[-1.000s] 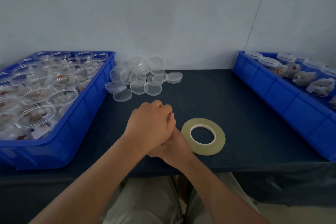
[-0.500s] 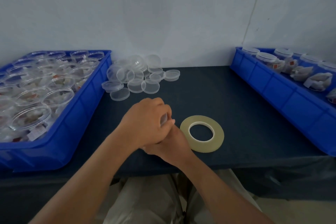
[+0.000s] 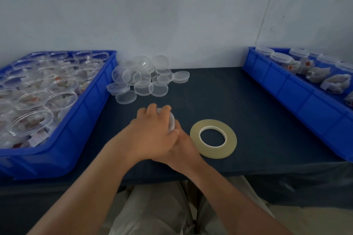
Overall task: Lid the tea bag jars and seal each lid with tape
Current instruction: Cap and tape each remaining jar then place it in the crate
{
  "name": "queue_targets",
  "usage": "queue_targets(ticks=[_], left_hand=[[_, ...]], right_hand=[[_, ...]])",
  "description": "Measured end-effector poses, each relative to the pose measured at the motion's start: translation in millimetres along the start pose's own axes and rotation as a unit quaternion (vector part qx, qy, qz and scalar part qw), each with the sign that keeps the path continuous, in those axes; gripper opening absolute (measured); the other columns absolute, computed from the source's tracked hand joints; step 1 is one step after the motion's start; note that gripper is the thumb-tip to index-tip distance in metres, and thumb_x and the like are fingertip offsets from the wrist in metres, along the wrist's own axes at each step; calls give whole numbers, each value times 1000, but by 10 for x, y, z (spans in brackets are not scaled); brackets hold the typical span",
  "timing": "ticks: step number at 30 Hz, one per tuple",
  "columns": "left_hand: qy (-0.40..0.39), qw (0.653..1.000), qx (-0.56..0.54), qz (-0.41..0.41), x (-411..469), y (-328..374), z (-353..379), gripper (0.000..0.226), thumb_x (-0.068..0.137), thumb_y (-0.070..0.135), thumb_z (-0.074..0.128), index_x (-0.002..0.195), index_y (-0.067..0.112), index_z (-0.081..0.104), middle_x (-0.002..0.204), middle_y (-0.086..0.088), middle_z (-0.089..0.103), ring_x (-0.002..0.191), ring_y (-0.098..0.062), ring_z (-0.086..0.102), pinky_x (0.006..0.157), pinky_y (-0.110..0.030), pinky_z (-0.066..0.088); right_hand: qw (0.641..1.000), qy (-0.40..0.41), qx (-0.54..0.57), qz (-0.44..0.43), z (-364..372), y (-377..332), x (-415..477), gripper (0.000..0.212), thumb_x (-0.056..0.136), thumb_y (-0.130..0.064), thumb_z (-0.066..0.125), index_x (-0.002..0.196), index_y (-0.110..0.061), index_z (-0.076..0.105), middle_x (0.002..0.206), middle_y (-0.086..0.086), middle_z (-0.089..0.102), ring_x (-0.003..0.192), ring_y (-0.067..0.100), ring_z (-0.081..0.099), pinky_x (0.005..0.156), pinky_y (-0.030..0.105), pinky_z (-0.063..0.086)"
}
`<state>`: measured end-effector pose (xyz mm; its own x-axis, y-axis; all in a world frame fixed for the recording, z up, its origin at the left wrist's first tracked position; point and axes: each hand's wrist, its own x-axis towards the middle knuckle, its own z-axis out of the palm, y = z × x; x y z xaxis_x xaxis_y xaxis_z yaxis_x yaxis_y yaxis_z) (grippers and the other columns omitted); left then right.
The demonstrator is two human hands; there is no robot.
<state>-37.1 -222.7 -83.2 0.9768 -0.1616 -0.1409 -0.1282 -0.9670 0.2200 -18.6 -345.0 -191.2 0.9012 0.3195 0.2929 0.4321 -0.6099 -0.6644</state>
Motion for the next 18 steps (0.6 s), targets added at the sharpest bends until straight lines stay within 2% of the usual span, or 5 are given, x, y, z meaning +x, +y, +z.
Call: queue_targets(ticks=[3, 6, 9, 14, 18], left_hand=[[118, 993, 21, -2, 53, 145, 53, 60, 97, 77, 34, 130, 28, 48, 128, 2, 53, 119, -24, 52, 95, -46, 50], [162, 984, 33, 72, 122, 53, 67, 27, 102, 59, 43, 108, 34, 51, 108, 13, 55, 101, -16, 54, 79, -36, 46], [154, 974, -1, 166, 126, -134, 42, 10, 92, 50, 55, 98, 44, 50, 103, 19, 58, 97, -6, 54, 82, -35, 51], [98, 954, -105, 263, 123, -310, -55, 22, 89, 62, 63, 93, 42, 70, 112, 25, 69, 112, -4, 63, 96, -37, 52], [94, 950, -152, 255, 111, -379, -92, 38, 92, 65, 63, 124, 47, 74, 145, 31, 57, 144, 4, 41, 121, -34, 35]], right_hand=[[998, 1, -65, -25, 9, -16, 21, 65, 83, -67, 44, 137, -31, 52, 103, -29, 47, 89, -11, 40, 67, 7, 33], [1000, 7, 18, 13, 2, 24, 12, 68, 69, -70, 63, 128, -38, 51, 93, -35, 54, 90, -20, 54, 63, 7, 41], [994, 9, 100, 45, -11, 56, -3, 80, 63, -66, 83, 131, -45, 46, 103, -28, 68, 95, -12, 66, 73, 15, 53], [989, -37, 129, 56, -67, 66, -41, 81, 64, -65, 88, 133, -40, 53, 110, -23, 72, 102, -3, 70, 90, 34, 62], [989, -34, 138, 47, -67, 34, -54, 79, 65, -66, 89, 131, -42, 52, 113, -24, 71, 105, -5, 69, 89, 32, 61]])
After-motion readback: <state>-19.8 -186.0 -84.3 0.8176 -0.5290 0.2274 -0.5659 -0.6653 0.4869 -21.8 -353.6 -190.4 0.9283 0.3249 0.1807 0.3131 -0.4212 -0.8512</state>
